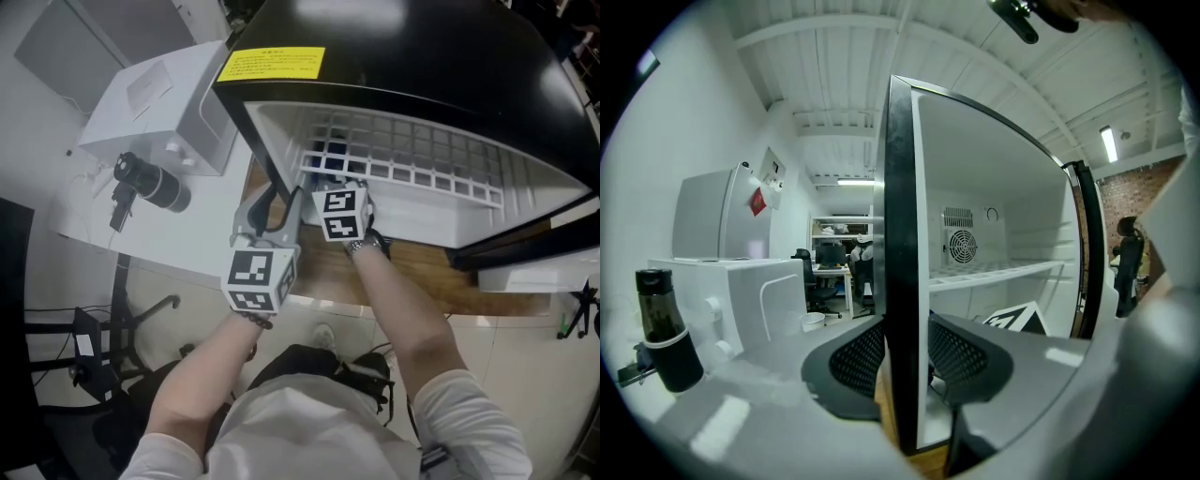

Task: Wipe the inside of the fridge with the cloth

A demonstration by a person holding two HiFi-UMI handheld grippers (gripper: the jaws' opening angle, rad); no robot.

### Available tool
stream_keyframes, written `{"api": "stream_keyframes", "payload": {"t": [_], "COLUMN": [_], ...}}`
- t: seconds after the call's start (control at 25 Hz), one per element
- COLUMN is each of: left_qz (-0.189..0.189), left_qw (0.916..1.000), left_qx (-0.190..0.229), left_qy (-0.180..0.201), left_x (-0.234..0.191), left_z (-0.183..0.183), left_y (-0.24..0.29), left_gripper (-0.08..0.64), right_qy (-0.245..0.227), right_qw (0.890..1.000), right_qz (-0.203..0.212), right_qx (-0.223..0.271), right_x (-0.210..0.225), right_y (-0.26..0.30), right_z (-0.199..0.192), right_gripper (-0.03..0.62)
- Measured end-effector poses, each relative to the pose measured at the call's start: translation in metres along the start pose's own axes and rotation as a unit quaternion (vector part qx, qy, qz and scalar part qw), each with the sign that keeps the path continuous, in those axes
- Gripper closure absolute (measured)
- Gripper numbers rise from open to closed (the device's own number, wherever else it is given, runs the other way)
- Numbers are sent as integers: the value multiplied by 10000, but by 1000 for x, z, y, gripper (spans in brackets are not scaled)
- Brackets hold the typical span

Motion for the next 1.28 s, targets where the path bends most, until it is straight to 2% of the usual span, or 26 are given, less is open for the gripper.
{"api": "stream_keyframes", "payload": {"t": [0.6, 1.28], "left_qz": [-54, 3], "left_qw": [9999, 9999], "left_qx": [141, 120], "left_qy": [61, 68], "left_x": [0, 1], "left_z": [-2, -3], "left_y": [1, 0], "left_gripper": [425, 423], "right_qy": [99, 273], "right_qw": [9993, 9952], "right_qz": [-364, -940], "right_qx": [3, -63], "right_x": [21, 68], "right_y": [17, 2], "right_z": [-3, -12], "right_gripper": [522, 522]}}
Point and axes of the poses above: the fingertips, and each gripper's own axes: y forward along the fingers, x to its right, z out of its top, the point moved 6 cm from there along -y, backward along the fingers, and after that the axes turned 6 degrees about z, right-handed, at the moved point
